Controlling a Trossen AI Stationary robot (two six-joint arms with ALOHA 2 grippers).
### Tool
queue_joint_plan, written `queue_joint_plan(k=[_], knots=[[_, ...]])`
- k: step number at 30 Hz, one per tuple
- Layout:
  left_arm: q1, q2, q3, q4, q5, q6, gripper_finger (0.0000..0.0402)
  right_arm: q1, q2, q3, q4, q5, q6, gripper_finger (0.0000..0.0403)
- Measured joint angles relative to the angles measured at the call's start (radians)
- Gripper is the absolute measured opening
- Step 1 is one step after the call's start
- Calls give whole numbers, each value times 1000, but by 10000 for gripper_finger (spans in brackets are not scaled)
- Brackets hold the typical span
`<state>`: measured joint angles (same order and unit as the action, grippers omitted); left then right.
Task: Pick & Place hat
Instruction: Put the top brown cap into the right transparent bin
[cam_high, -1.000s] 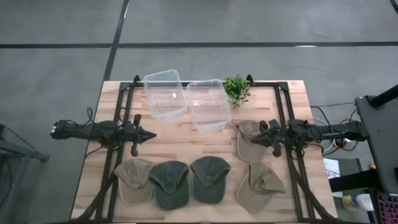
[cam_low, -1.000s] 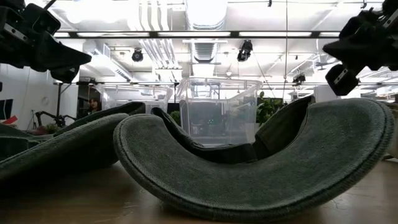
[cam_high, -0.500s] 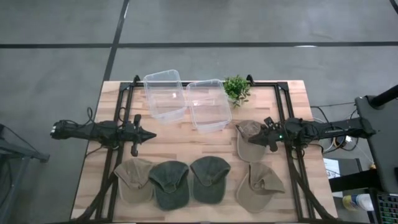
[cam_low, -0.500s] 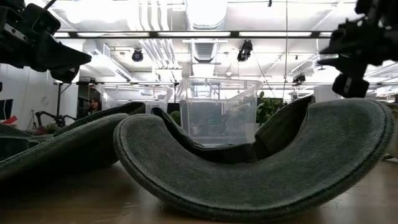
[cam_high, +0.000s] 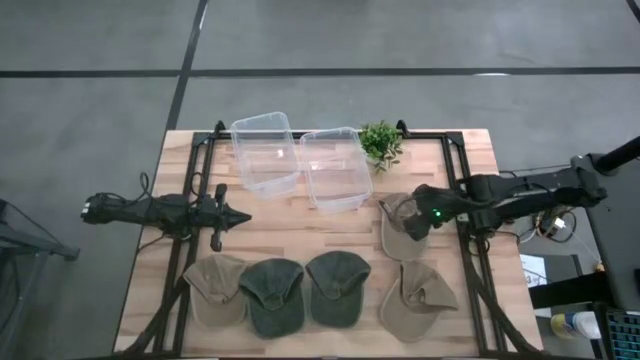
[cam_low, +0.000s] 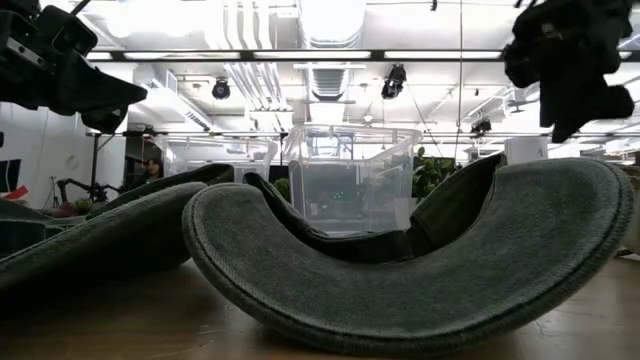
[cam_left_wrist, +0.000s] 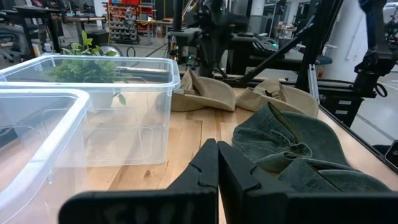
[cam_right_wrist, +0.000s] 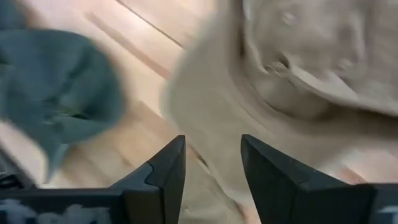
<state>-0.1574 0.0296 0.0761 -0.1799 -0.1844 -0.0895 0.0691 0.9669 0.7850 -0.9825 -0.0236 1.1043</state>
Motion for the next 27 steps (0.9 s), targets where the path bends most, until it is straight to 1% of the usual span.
queue_joint_plan(k=[3, 7, 11, 15, 18, 22, 27], knots=[[0, 0, 0, 0, 0, 0, 0, 17, 111, 78, -135, -23, 35, 145], [0, 0, 0, 0, 0, 0, 0, 56, 239, 147, -240, -65, 100, 140], [0, 0, 0, 0, 0, 0, 0, 107, 354, 163, -276, -106, 156, 139], [0, 0, 0, 0, 0, 0, 0, 159, 437, 155, -277, -116, 203, 144], [0, 0, 0, 0, 0, 0, 0, 190, 468, 153, -276, -132, 242, 146], [0, 0, 0, 0, 0, 0, 0, 229, 474, 140, -273, -135, 317, 146], [0, 0, 0, 0, 0, 0, 0, 278, 442, 134, -264, -97, 426, 146]])
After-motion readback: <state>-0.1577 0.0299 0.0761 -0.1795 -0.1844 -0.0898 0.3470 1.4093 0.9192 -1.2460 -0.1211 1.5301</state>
